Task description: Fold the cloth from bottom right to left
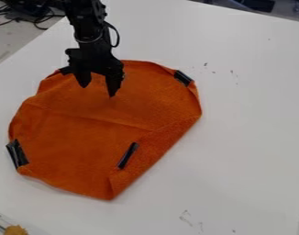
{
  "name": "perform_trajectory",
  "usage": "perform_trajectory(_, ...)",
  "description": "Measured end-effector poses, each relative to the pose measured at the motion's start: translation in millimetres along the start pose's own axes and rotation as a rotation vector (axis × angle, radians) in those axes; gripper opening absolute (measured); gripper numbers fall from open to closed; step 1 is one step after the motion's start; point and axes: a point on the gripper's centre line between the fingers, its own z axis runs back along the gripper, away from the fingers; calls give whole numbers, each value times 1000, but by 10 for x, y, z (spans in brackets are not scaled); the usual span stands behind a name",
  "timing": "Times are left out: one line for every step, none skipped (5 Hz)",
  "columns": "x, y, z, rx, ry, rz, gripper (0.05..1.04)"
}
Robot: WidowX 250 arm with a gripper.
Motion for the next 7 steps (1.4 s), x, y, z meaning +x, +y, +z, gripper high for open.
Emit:
perform_trajectory(-75, -20, -109, -8, 34, 13, 999)
perform_trajectory(-270, -323, -60, 20, 45, 78, 999)
perform_trajectory(-358, -527, 98, 40, 26, 98, 999)
perform_trajectory(-514, -831, 249, 21, 22, 111, 999)
perform_trajectory(-800, -977, 168, -14, 45, 191, 999)
perform_trajectory(-932, -1077, 79, -77, 39, 227, 999)
perform_trajectory(-946, -1081, 60, -83, 28, 243, 999)
